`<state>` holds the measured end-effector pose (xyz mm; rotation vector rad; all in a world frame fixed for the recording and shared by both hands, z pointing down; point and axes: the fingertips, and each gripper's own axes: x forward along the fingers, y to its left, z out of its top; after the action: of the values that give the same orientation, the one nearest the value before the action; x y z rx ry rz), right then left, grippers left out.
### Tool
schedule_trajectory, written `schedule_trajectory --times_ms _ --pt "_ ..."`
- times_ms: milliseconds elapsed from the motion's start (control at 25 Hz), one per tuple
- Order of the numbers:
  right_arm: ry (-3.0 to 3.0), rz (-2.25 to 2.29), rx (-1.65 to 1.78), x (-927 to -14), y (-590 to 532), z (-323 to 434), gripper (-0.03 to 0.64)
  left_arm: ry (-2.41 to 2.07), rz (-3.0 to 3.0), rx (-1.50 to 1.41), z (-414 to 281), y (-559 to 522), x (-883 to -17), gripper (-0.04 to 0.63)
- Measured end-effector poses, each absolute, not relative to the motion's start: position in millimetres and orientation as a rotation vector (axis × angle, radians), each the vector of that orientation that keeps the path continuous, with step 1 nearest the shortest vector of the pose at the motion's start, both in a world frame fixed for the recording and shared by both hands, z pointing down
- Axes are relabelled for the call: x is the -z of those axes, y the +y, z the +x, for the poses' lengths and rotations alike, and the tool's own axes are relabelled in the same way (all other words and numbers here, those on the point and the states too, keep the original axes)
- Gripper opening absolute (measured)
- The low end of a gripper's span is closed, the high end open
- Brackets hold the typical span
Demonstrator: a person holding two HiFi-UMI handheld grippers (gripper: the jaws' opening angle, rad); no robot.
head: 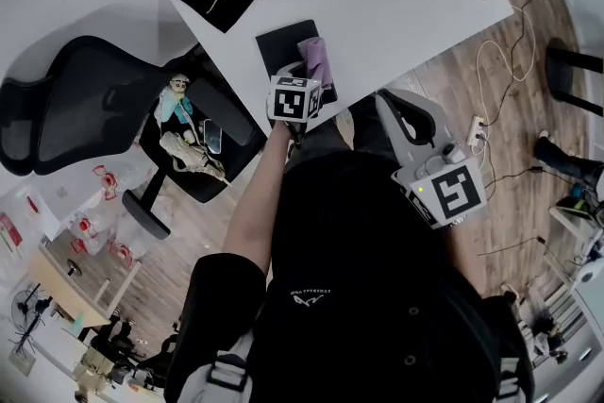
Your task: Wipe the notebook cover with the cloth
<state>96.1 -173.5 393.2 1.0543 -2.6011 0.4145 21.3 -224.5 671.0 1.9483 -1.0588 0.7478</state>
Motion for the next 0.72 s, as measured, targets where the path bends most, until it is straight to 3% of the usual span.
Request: schedule_trajectory --times_ms 720 --pt "-2.591 1.056 -0.425 -396.7 -173.7 96.5 0.005 -1.079 1.932 -0.736 16.6 -225.1 -674.8 0.086"
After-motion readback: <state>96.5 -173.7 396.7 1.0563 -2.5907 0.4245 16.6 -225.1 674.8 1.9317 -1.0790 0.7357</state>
